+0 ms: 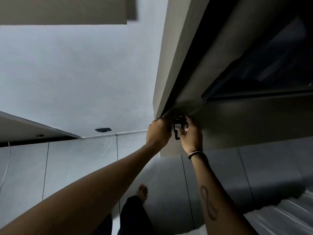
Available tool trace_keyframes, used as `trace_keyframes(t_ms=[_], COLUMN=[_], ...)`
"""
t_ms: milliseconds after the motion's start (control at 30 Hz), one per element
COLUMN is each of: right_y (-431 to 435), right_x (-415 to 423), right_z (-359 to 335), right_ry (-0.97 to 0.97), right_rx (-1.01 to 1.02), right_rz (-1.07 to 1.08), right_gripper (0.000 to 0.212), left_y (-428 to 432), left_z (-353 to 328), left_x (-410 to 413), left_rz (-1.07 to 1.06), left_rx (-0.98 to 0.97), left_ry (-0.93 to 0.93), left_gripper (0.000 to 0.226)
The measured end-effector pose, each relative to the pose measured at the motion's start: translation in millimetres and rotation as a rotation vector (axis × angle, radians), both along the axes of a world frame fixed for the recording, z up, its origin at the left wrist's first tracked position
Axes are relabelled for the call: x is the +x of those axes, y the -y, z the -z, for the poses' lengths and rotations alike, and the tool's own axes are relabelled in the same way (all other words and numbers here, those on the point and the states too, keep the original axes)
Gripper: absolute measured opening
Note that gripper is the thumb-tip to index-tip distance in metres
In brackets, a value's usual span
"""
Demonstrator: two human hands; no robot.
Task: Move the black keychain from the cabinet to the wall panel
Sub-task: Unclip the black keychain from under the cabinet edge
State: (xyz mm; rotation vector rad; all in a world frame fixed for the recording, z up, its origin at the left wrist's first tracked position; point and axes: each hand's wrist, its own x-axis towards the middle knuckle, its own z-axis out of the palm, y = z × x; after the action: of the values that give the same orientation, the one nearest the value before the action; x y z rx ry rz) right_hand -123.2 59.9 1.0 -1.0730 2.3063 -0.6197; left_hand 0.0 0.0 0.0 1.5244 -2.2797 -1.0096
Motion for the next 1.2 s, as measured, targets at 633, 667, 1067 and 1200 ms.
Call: trace_keyframes(t_ms=[633, 667, 1067, 1200], right_y=[11, 7, 13, 29], right_x=[-6, -3, 84, 129], right_z=[-3, -7, -60, -91], right_ry=[0.672, 0.723, 0.833, 0.786], right_rx=[-0.029, -0.042, -0.173, -0.231], right_rz=[0.279, 0.283, 0.146, 0.043], right_gripper=[0.017, 0.016, 0.012, 0.013], left_y=[-5, -7, 8, 18], left_z=[10, 8, -33, -59], left_x=[4, 10, 127, 179], left_rz=[-0.438, -0.455, -0.422, -0.457], left_rx=[0.435, 0.485, 0.847, 0.850], left_ry=[-0.373, -0.427, -0.825, -0.896], left_gripper=[0.015, 0.014, 0.014, 0.034])
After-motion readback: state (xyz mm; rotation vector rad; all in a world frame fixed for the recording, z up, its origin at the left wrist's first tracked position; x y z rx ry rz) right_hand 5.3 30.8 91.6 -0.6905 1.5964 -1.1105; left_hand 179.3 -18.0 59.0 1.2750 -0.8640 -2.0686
